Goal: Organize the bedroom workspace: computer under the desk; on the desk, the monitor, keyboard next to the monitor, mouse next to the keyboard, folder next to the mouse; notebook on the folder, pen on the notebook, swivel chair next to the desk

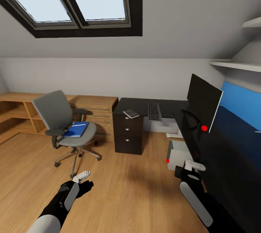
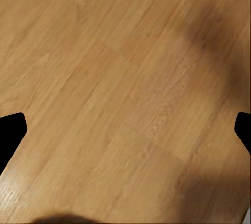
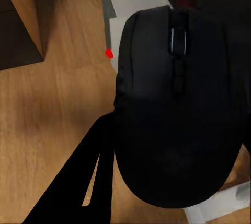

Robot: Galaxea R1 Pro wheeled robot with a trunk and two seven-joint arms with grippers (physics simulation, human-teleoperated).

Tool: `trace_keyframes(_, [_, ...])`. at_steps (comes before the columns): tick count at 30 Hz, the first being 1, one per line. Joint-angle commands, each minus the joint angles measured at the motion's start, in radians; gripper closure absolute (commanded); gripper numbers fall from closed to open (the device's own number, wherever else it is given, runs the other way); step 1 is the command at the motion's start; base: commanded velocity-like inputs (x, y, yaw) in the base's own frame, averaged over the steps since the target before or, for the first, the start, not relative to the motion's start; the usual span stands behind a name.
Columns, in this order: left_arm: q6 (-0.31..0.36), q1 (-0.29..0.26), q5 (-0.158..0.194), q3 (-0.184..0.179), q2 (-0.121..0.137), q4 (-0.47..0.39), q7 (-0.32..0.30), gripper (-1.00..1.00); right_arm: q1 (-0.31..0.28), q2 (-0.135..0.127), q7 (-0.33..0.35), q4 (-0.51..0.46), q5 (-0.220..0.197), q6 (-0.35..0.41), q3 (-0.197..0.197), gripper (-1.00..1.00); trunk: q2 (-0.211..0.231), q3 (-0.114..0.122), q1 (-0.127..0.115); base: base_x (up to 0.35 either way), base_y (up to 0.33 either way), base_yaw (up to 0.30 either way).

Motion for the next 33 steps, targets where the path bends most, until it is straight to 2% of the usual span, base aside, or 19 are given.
trace_keyframes(1, [0.004, 0.0, 0.011, 0.003, -0.002, -0.002, 0.007, -1.0, -0.001, -0.001, -0.001, 0.0, -0.005, 0.003, 0.003, 1.0, -0.001, -0.001, 0.001, 0.323, 0.064, 0.0])
trace_keyframes(9, [0.004, 0.0, 0.011, 0.002, -0.007, 0.001, 0.004, -1.0, -0.001, -0.001, 0.007, 0.004, -0.004, 0.003, 0.002, 1.0, -0.001, -0.001, 0.001, 0.212, 0.017, 0.0])
trace_keyframes(16, [0.004, 0.0, 0.011, -0.003, -0.02, 0.002, 0.003, -1.0, -0.001, -0.001, 0.009, 0.022, -0.003, 0.0, 0.001, 1.0, -0.001, -0.001, 0.001, -0.144, -0.036, 0.0])
trace_keyframes(22, [0.004, 0.0, 0.011, -0.048, -0.027, 0.003, 0.007, -1.0, -0.001, -0.001, 0.009, 0.036, -0.003, -0.001, 0.0, 1.0, 0.041, 0.018, -0.022, -0.03, -0.007, 0.0])
trace_keyframes(27, [0.004, 0.0, 0.011, -0.055, -0.028, 0.004, 0.009, -1.0, -0.001, 0.0, 0.009, 0.039, -0.003, -0.011, 0.001, 1.0, 0.076, 0.033, -0.042, -0.005, -0.001, 0.0])
trace_keyframes(29, [-0.008, 0.0, 0.011, -0.057, -0.028, 0.038, 0.008, -1.0, -0.001, 0.0, 0.009, 0.039, -0.004, -0.028, 0.002, 1.0, 0.09, 0.04, -0.049, 0.0, 0.0, 0.0])
trace_keyframes(31, [-0.12, 0.0, 0.009, -0.057, -0.025, 0.122, 0.004, -1.0, -0.001, 0.0, 0.009, 0.04, -0.005, -0.034, 0.002, 1.0, 0.104, 0.046, -0.057, 0.0, 0.0, 0.0])
trace_keyframes(33, [-0.205, 0.0, 0.007, -0.058, -0.023, 0.188, 0.003, -1.0, -0.001, 0.0, 0.009, 0.04, -0.005, -0.037, 0.003, 1.0, 0.118, 0.052, -0.065, 0.0, 0.0, 0.0])
